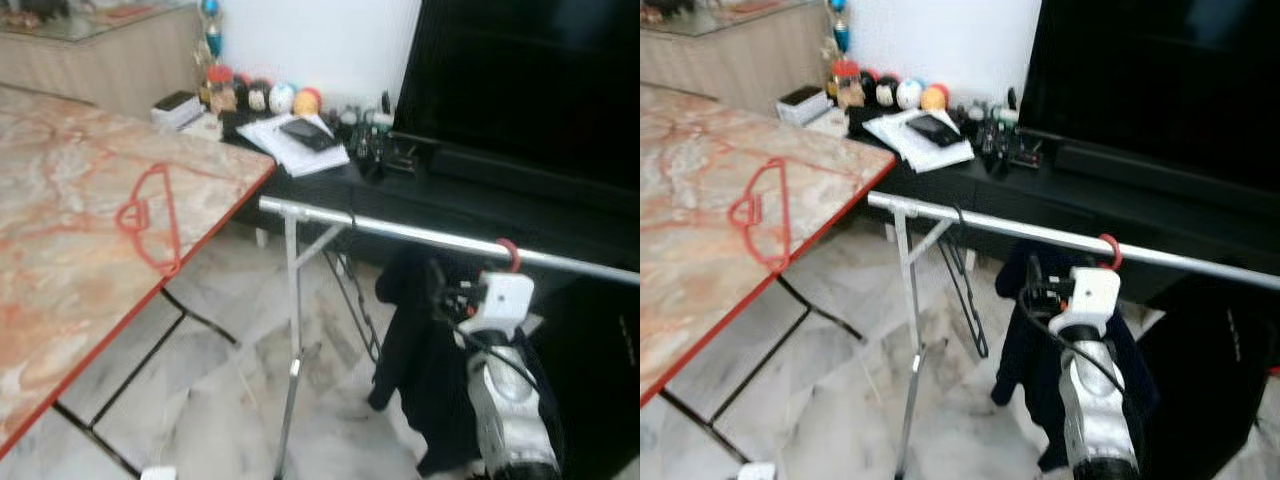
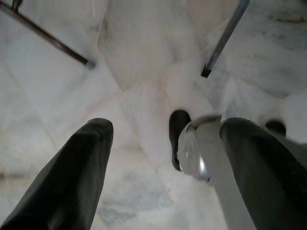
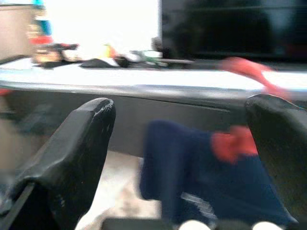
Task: Hang hanger
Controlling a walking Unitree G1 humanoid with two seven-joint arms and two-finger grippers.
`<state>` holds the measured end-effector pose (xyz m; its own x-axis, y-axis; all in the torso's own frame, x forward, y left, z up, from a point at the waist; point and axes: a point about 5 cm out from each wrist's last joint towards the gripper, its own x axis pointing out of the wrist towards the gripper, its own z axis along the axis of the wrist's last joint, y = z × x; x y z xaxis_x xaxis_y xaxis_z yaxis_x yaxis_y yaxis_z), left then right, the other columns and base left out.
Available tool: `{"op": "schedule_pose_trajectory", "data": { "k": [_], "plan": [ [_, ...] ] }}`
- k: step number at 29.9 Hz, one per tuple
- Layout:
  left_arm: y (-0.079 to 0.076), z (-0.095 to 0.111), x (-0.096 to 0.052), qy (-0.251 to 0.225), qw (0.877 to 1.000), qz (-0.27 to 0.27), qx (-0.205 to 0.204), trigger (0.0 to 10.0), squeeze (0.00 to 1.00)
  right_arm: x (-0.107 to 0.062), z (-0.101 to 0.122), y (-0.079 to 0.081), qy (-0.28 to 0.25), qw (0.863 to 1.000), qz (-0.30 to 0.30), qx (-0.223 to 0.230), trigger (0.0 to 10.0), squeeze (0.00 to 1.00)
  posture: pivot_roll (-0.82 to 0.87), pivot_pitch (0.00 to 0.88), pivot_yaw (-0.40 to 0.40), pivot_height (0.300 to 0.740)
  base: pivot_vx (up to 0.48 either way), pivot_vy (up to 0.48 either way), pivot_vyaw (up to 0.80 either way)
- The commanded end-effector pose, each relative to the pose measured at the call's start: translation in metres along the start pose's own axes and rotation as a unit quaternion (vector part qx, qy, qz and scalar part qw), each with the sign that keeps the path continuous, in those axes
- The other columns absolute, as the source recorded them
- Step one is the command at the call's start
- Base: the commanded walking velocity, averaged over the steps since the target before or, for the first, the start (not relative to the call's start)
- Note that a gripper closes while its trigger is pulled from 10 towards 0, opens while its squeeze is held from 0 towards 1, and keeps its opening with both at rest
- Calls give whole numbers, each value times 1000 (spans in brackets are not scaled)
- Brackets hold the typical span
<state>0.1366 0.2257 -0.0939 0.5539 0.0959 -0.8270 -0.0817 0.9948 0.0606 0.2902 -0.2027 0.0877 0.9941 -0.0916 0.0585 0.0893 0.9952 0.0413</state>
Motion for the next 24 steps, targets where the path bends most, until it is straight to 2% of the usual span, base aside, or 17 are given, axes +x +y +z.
{"op": "schedule_pose_trajectory", "data": {
  "k": [1,4,5,6,7,12,16,17,22,24],
  "plan": [
    [-4,-1,0,6,1000,-7,0,10000,0,-5,1,-18,0,999,-45,-14,10000,0,-48,0,-23,740,0,0,0],
    [2,-1,0,5,1000,-5,-2,10000,0,-12,1,-32,2,995,-92,-33,10000,0,-45,0,-25,740,0,0,0],
    [9,-2,-2,6,1000,-2,-3,10000,0,-18,2,-42,5,992,-121,-46,10000,0,-44,0,-26,740,0,0,0],
    [9,-2,-2,6,1000,-2,-3,10000,0,-18,2,-42,5,992,-121,-46,10000,0,-44,0,-26,740,0,0,0],
    [15,-4,-3,6,1000,1,-3,10000,0,-24,3,-50,5,989,-140,-55,10000,0,-44,0,-26,740,0,0,0],
    [20,-8,-6,10,1000,2,-1,10000,0,-31,6,-60,16,987,-143,-70,10000,0,-57,0,-21,740,0,0,0],
    [5,-9,-4,10,1000,-9,3,10000,0,-26,-1,-71,68,980,-149,-112,10000,0,-57,0,-21,740,0,0,0],
    [-1,-8,-2,10,1000,-13,5,10000,0,-24,-11,-79,132,971,-151,-132,10000,0,-61,0,-20,740,0,0,0],
    [-6,-6,-1,10,1000,-15,6,10000,0,-19,-15,-92,194,960,-137,-149,10000,0,-57,0,-25,740,0,0,0],
    [-4,-4,0,11,1000,-12,5,10000,0,-17,-21,-94,227,955,-108,-156,10000,0,-59,0,-27,740,0,0,0]
  ]
}}
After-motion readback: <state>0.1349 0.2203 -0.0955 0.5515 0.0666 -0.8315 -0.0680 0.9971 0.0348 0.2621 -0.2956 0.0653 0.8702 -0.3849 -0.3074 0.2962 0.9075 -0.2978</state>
